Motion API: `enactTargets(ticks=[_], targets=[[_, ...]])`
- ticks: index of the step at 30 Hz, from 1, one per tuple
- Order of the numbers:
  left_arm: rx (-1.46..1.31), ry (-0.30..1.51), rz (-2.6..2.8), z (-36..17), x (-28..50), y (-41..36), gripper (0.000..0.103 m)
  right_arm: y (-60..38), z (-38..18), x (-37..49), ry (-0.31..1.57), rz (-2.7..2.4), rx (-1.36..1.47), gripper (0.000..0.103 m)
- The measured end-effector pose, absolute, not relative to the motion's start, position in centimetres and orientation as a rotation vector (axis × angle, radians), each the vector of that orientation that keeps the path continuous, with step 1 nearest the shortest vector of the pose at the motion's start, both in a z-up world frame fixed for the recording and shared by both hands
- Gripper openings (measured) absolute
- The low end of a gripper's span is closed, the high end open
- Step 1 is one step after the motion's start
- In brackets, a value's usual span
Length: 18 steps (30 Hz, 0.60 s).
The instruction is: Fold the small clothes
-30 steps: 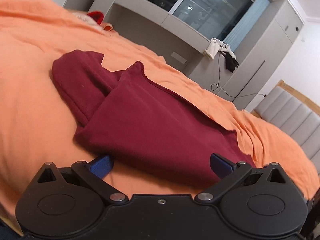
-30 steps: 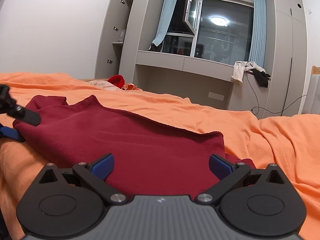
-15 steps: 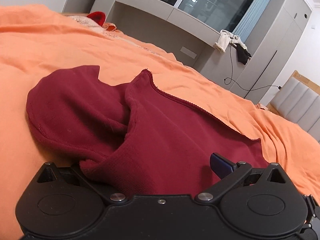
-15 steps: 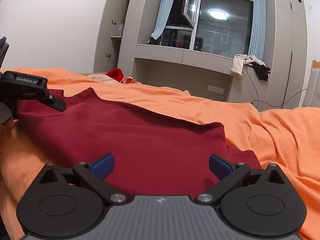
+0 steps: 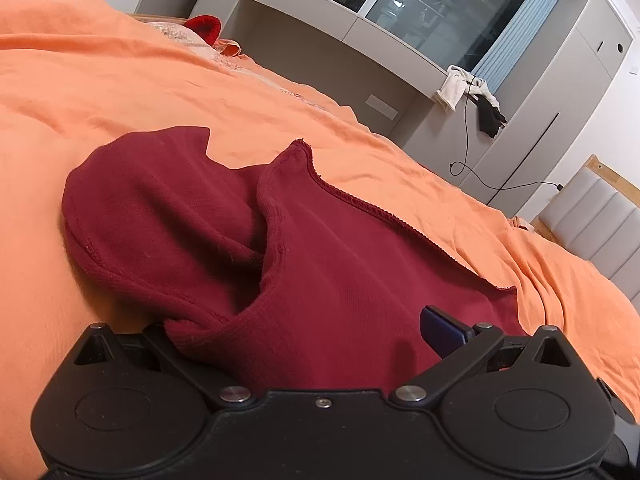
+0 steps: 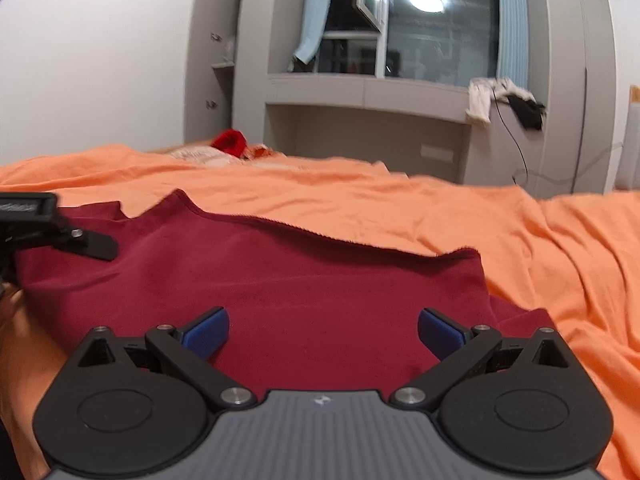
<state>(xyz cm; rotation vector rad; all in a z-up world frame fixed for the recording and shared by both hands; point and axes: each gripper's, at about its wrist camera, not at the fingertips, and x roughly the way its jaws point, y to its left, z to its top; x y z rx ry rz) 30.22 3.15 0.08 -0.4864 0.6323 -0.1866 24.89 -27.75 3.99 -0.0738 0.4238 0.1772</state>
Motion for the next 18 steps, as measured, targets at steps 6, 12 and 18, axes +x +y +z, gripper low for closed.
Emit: enactTargets(ticks=[6,12,18], targets=[[-0.487,0.635,-0.196,-0.1,30.1,3.3,0.102,-27.5,2.5,24.6,0.408,0.194,-0.101,0.103],[-0.472,0.635,-0.200,-0.1,30.0,3.2,0.102,-26.2,1.2,22.3,0.274,0.226,-0.228,0.103],[-0.503,0.625,-0.207,-0.2,29.7,3.7,0.102,-26.1,1.4,22.6,0.267,0.236,-0.227,0.103]])
